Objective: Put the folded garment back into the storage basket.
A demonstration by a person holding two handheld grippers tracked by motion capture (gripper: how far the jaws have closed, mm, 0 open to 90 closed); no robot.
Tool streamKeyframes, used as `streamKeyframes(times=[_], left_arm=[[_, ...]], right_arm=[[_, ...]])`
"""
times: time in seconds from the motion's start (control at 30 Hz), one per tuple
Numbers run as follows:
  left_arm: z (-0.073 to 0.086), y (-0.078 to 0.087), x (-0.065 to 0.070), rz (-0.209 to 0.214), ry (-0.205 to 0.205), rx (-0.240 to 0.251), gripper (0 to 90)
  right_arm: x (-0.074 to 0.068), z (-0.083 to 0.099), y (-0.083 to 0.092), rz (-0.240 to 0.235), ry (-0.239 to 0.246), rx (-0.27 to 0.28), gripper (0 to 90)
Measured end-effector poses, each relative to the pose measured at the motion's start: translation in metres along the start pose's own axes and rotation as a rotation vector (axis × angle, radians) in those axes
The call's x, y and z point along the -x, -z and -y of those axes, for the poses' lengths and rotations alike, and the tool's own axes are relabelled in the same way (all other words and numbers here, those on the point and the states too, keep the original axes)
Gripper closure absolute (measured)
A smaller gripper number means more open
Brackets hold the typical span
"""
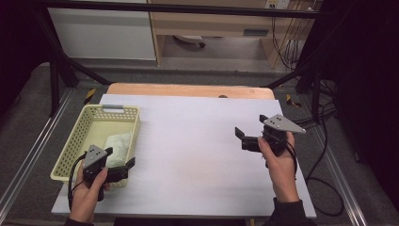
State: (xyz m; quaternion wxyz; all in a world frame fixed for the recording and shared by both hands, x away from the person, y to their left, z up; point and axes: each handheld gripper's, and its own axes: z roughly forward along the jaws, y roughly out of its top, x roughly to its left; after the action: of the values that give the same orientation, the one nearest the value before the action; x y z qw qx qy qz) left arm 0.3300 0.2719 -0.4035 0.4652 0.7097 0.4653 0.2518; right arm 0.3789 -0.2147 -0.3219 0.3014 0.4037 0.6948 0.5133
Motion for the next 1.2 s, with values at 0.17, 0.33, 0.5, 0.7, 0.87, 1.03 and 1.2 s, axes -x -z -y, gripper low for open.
streamKeyframes(times=[0.17,0.33,0.5,0.7,0.87,1.03,1.2], left_arm=[[-0.001,-0.001,0.0,-0.001,0.002,-0.004,5.5],[0.0,-0.001,0.0,0.006,-0.002,-0.004,5.8],[0.0,-0.001,0.001,0.017,-0.007,-0.005,5.2],[-0.001,-0.001,0.001,0.018,-0.001,-0.003,5.7],[-0.001,-0.001,0.0,0.027,-0.001,-0.004,5.7],[0.0,-0.001,0.001,0.03,-0.002,-0.005,5.8],[0.0,-0.001,0.001,0.028,0.002,-0.002,5.9]], right_arm=[[0.005,0.003,0.002,0.012,0.011,0.011,3.3],[0.008,0.002,0.005,0.018,0.011,0.023,3.7],[0.01,0.002,0.012,0.023,0.016,0.026,3.7],[0.018,0.004,0.023,0.03,0.011,0.043,3.4],[0.025,0.013,0.035,0.046,-0.007,0.051,3.3],[0.022,0.023,0.046,0.054,-0.001,0.048,3.4],[0.019,0.052,0.055,0.066,-0.015,0.022,3.3]])
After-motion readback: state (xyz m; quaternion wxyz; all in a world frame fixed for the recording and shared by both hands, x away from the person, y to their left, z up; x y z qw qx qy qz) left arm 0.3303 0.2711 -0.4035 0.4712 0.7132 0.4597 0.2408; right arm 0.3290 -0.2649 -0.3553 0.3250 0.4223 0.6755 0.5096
